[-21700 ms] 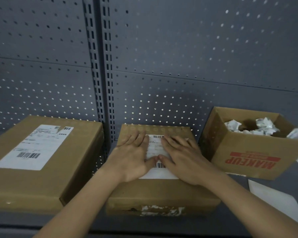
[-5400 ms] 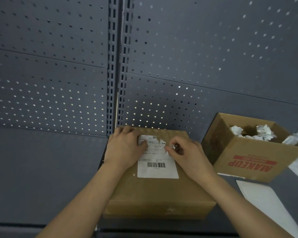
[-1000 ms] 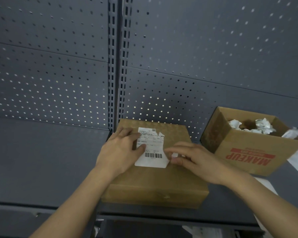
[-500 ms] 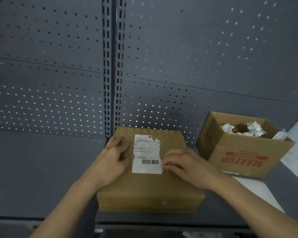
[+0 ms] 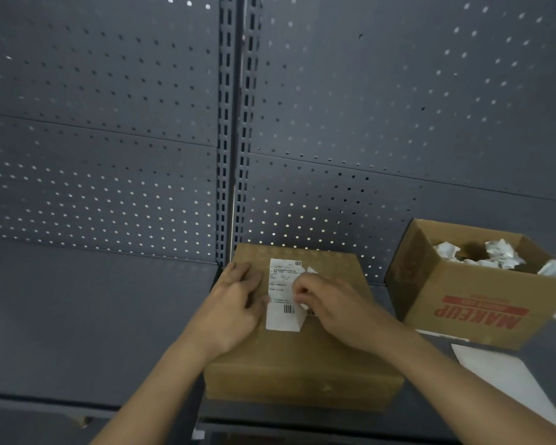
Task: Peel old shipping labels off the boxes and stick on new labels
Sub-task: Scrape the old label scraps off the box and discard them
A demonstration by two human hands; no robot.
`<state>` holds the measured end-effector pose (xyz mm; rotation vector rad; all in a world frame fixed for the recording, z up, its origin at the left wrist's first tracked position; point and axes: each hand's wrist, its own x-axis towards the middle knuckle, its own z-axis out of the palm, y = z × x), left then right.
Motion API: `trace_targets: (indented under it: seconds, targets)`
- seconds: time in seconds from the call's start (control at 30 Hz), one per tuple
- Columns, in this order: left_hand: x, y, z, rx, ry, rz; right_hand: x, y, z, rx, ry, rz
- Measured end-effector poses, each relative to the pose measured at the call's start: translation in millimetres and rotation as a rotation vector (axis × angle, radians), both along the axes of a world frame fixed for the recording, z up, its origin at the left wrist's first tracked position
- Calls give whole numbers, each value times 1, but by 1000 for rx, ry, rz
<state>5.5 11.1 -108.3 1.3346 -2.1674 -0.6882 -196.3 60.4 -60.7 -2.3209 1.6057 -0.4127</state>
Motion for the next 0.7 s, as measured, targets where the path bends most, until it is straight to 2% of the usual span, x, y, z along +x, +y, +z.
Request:
trace_targets:
  seconds: [0.13,0.3,0.7]
  targets:
    - [1,-1,-1,-13,7,-8,-2,-2,-6,-8,-128,-49]
    - [2,-2,-5,-4,18,-2,-10,3,-2,167,-276,-38]
    - [2,-5,-8,2,21,7,-25,7,10,311,-175,58]
